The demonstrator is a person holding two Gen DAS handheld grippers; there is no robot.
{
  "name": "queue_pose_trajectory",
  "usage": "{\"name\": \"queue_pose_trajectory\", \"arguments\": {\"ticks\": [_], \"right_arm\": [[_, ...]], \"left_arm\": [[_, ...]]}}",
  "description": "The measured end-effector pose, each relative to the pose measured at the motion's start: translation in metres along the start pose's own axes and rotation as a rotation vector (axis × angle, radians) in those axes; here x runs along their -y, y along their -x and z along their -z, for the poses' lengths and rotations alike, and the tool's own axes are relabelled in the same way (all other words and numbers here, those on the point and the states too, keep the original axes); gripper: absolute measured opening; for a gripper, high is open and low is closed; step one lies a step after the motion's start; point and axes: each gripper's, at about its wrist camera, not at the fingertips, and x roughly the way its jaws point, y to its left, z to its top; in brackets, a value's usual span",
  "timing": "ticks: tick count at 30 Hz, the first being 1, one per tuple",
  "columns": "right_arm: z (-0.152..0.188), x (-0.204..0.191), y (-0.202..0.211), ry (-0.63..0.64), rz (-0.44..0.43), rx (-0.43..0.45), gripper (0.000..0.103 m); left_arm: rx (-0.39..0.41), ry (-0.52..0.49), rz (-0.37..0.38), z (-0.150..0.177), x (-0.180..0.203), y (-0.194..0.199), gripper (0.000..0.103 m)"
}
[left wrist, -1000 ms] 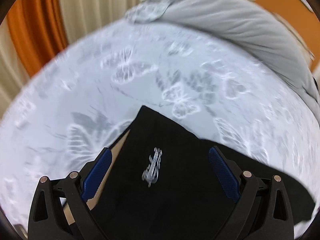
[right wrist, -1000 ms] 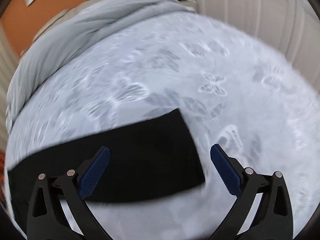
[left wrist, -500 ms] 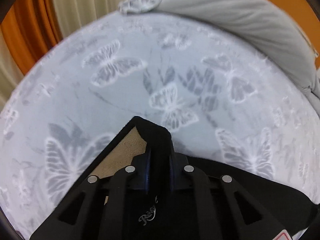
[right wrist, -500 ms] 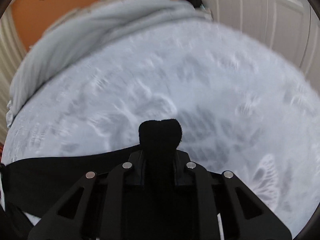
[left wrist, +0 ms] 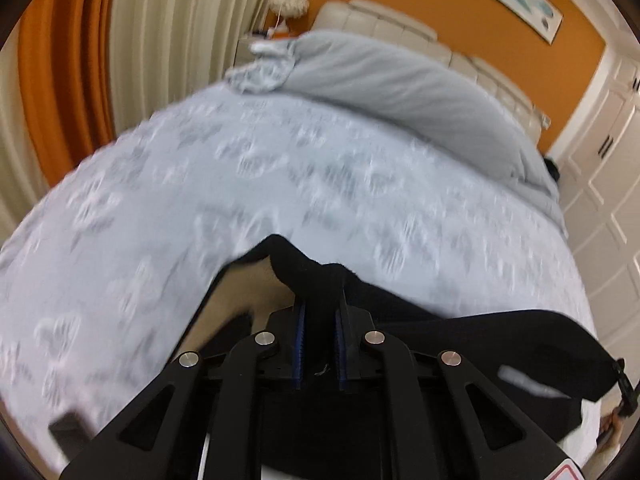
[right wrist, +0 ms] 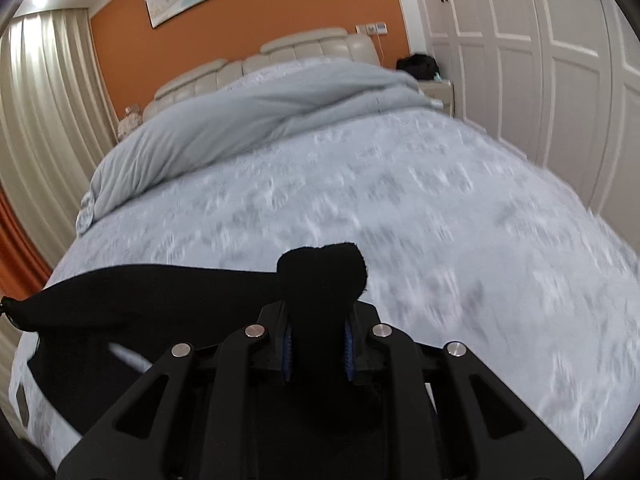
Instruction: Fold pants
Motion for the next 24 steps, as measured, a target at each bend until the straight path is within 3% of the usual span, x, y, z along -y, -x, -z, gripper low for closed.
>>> {"name": "queue_pose_trajectory", "arguments": {"ticks": [2, 3, 5, 6, 7, 9, 11, 12, 13, 16, 20, 22, 24], "right_arm": [[0.026, 0.012, -0.001, -0.018, -0.003, -0.059, 0.022], [0.039, 0.018, -0.004, -0.019, 0.008, -0.092, 0.026], [0.062, 0.026, -0.008, -0.015, 0.074, -0.146, 0.041], [0.070, 0.031, -0.006, -0.028, 0.104, -0.166, 0.054], [0.074, 0.035, 0.001, -0.051, 0.116, -0.165, 0.063], [0.075, 0.038, 0.028, -0.107, 0.097, -0.102, 0.068], [0.073, 0.031, 0.056, -0.155, 0.027, -0.035, 0.081], [0.070, 0.023, 0.070, -0.186, -0.015, -0.004, 0.086], [0.069, 0.015, 0.077, -0.209, -0.064, 0.000, 0.086], [0.068, -0.013, 0.067, -0.258, -0.184, -0.079, 0.088], [0.082, -0.046, 0.015, -0.344, -0.254, -0.234, 0.088], [0.087, -0.052, -0.012, -0.398, -0.262, -0.261, 0.088], [0.089, -0.052, -0.034, -0.461, -0.252, -0.285, 0.088]], "left_arm": [[-0.032, -0.004, -0.040, 0.024, -0.007, 0.000, 0.015], [-0.058, -0.012, -0.071, 0.038, -0.013, -0.004, 0.023], [-0.091, 0.018, -0.073, 0.057, -0.020, -0.005, 0.034], [-0.101, 0.067, -0.060, 0.068, -0.025, -0.001, 0.038], [-0.101, 0.114, -0.046, 0.075, -0.030, 0.006, 0.041], [-0.079, 0.204, 0.021, 0.085, -0.032, 0.023, 0.062], [-0.072, 0.273, 0.071, 0.091, -0.025, 0.037, 0.076], [-0.073, 0.296, 0.088, 0.092, -0.023, 0.039, 0.085], [-0.084, 0.331, 0.100, 0.095, -0.021, 0.037, 0.087], [-0.166, 0.455, 0.141, 0.103, -0.020, 0.010, 0.087], [-0.233, 0.572, 0.167, 0.111, -0.024, -0.035, 0.081], [-0.279, 0.615, 0.210, 0.113, -0.026, -0.055, 0.064], [-0.315, 0.651, 0.250, 0.114, -0.030, -0.071, 0.038]]}}
